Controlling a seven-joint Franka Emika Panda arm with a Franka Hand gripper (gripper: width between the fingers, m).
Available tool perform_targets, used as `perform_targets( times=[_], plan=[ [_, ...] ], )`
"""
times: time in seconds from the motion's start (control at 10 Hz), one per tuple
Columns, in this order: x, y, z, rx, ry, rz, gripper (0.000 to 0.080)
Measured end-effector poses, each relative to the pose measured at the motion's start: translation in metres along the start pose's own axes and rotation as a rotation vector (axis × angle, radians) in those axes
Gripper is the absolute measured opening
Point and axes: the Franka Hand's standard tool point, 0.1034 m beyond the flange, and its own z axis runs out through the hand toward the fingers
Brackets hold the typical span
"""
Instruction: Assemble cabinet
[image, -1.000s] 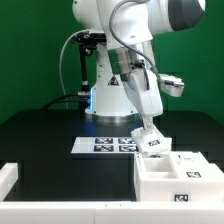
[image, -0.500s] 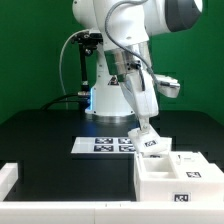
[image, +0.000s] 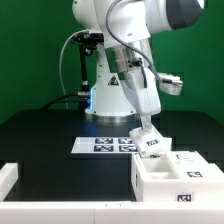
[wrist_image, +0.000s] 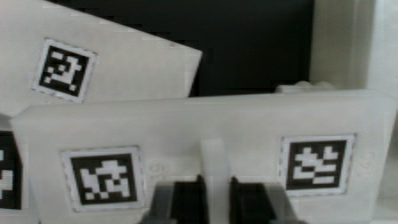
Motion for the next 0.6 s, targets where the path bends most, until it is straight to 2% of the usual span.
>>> perform_targets(
  times=[0.3, 0.6],
  plan=[
    [-0.0061, 0.0036, 0.0047, -0.001, 0.009, -0.019, 0.0054],
    [-0.0055, 0.0032, 0.0046, -0.001, 0.009, -0.019, 0.0054]
  ],
)
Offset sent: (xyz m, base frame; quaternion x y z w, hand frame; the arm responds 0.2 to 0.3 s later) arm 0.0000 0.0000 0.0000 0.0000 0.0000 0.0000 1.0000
